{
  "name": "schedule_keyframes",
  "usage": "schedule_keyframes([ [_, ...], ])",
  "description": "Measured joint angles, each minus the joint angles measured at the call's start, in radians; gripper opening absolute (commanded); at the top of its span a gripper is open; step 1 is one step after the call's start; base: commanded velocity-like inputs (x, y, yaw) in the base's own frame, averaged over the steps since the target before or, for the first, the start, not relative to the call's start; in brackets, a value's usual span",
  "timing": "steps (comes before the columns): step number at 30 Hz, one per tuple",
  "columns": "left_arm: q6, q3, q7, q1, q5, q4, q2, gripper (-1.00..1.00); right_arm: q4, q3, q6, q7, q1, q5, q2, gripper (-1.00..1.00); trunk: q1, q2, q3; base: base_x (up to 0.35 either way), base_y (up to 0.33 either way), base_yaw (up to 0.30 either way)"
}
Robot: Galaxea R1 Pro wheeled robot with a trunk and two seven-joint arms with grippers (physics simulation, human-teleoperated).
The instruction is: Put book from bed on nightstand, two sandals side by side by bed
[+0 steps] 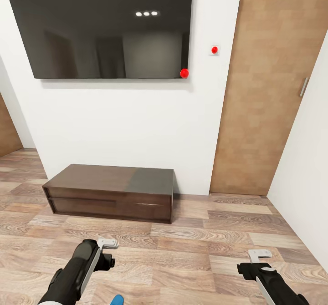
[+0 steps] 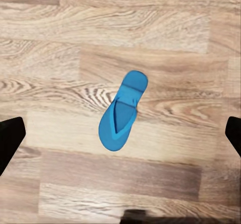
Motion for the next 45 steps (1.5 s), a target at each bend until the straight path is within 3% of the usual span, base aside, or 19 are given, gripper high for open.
schedule_keyframes([
  [7,-0.002,-0.006,-0.002,0.0,-0.013,0.002,-0.002,1.0,0.001,0.0,-0.001,0.0,0.0,0.0,0.0,1.0,0.027,-0.049,-0.022,0.0,0.0,0.0],
  [45,-0.004,-0.009,-0.008,0.0,-0.011,0.0,-0.005,1.0,0.003,0.002,-0.003,0.0,0.0,0.005,0.001,1.0,0.173,-0.315,-0.141,0.0,0.0,0.0],
])
